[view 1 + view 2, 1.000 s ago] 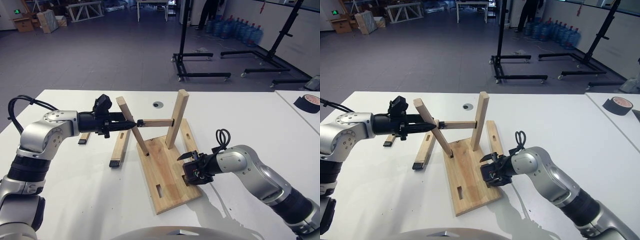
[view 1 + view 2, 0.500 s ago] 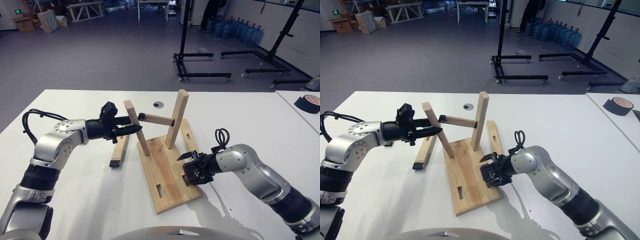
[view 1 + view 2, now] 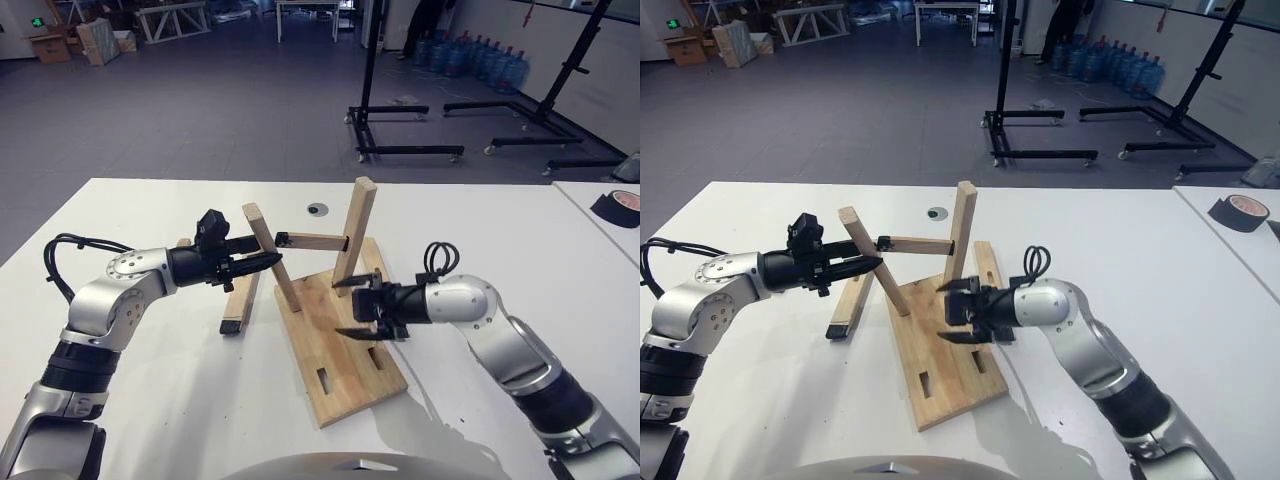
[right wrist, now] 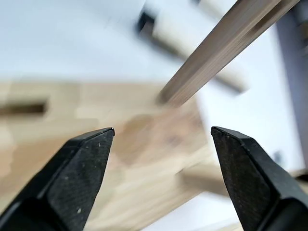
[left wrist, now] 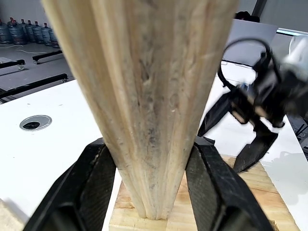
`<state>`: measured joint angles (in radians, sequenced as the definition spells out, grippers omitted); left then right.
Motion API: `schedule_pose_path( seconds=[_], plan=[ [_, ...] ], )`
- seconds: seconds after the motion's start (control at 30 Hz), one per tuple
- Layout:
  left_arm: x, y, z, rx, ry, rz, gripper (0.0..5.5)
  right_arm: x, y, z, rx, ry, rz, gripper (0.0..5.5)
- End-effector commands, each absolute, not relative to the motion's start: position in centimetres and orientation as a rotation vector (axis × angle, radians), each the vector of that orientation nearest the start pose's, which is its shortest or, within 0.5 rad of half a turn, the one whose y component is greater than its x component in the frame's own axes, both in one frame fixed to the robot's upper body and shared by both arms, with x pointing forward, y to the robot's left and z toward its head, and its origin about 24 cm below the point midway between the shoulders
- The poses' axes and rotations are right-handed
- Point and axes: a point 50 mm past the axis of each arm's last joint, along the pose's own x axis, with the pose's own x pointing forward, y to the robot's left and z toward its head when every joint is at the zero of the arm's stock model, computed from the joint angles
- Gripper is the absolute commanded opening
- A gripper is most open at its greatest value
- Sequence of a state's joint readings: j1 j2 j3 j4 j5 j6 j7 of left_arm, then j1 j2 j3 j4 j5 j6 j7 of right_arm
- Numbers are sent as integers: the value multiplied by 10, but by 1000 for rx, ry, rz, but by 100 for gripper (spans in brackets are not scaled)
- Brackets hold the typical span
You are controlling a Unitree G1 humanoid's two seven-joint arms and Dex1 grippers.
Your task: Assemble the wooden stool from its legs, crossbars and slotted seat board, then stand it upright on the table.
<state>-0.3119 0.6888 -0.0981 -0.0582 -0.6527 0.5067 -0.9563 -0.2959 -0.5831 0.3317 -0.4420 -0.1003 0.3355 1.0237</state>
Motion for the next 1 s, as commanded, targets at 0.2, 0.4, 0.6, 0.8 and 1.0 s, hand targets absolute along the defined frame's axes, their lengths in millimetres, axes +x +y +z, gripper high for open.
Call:
schedule_pose_path(
  seconds=[0.2,0.4,0.6,0.8,1.0],
  plan=[
    [231,201,35,-22,730,-1065,201,261,-93,203,-532,-378,940,371],
    [235,200,36,-15,719,-1069,201,305,-67,206,-682,-383,697,371],
    [235,197,37,-17,708,-1077,201,341,-42,195,-778,-218,803,371],
    [236,200,43,-16,688,-1057,201,332,-26,173,-876,-93,1013,371],
    [233,210,46,-19,691,-1033,201,295,-57,114,-936,151,1173,371]
  ],
)
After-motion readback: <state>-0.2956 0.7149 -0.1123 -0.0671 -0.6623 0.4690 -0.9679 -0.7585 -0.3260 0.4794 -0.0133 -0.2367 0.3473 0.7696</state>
